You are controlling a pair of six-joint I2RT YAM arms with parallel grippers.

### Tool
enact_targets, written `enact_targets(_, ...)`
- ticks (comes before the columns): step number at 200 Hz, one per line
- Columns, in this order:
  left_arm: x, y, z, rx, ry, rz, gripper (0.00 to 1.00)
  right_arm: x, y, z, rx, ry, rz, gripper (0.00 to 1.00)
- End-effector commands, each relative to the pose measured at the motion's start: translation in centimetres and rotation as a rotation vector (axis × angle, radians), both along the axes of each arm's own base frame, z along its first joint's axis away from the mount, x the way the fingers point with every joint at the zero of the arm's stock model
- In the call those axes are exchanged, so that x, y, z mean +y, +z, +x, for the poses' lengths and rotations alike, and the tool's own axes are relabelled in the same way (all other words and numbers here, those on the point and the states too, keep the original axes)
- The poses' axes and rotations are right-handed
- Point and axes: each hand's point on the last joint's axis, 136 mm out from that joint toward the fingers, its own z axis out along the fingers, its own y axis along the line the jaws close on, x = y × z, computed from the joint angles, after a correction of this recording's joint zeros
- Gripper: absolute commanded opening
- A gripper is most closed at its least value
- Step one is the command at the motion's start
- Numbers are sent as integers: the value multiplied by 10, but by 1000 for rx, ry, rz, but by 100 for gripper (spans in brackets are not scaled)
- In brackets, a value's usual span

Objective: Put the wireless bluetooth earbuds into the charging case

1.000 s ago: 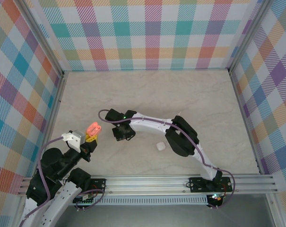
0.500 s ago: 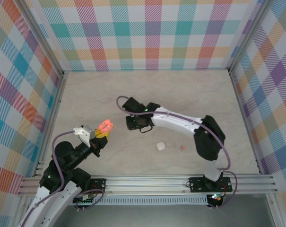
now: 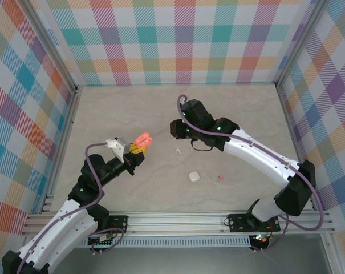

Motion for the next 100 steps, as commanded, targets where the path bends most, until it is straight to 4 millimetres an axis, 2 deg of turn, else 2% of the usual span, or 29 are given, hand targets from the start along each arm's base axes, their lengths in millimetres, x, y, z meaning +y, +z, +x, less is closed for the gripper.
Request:
enact_targets(1, -7, 30, 7, -139, -24, -30, 12, 7, 35, 2, -95, 46, 49, 26)
enact_targets(32, -17, 34, 23, -134, -27, -19, 11, 19, 67, -2, -163, 118, 141, 26)
enact_targets(58, -26, 44, 34, -148, -44, -35, 10, 30, 88, -6, -213, 174, 215, 26)
enact_targets(88, -34, 59, 37, -220, -76, -76, 10, 46, 104, -11, -245, 239, 322, 26)
enact_targets(100, -37, 62, 37, -235, -92, -80, 10, 52, 104, -12, -249, 263, 342, 26)
